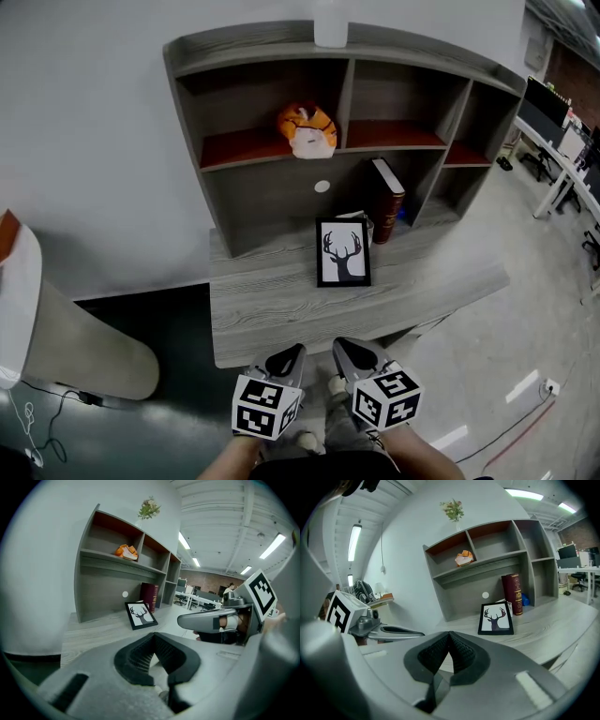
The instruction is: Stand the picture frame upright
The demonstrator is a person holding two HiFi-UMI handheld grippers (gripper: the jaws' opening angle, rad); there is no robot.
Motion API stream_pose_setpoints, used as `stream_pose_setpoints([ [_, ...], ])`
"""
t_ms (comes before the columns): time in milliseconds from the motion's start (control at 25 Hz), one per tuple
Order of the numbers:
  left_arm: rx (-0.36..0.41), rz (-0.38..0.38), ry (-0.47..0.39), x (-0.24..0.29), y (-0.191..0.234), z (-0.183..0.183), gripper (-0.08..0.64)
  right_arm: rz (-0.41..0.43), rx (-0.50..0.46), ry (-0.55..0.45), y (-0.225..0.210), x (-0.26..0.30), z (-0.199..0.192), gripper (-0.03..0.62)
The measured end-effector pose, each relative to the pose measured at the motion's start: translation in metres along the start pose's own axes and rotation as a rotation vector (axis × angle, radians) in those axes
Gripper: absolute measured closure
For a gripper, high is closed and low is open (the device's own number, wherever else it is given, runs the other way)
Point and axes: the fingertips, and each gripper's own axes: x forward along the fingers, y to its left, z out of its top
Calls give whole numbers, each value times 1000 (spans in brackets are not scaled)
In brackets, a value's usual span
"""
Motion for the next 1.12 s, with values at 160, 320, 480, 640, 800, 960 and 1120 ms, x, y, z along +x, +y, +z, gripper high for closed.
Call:
stream_pose_setpoints([
  [160, -10, 23, -2, 24, 13, 14, 565, 6, 0, 3, -23, 16, 13, 591],
  [320, -16, 29, -6, 49, 20, 31, 563, 5, -2, 12, -47, 31, 27, 592],
  [480, -21, 29, 3, 75, 26, 43, 565, 10, -4, 20, -68, 47, 41, 592],
  [640, -26, 30, 13, 99, 29, 56, 565, 17, -2, 28, -88, 58, 53, 592],
  [800, -26, 30, 21, 122, 33, 66, 565, 16, 0, 33, -109, 69, 62, 592],
  [960, -31, 33, 30, 141, 37, 73, 563, 18, 4, 44, -126, 80, 69, 592],
  [1120, -38, 44, 32, 156, 41, 79, 563, 24, 3, 52, -139, 88, 75, 592],
])
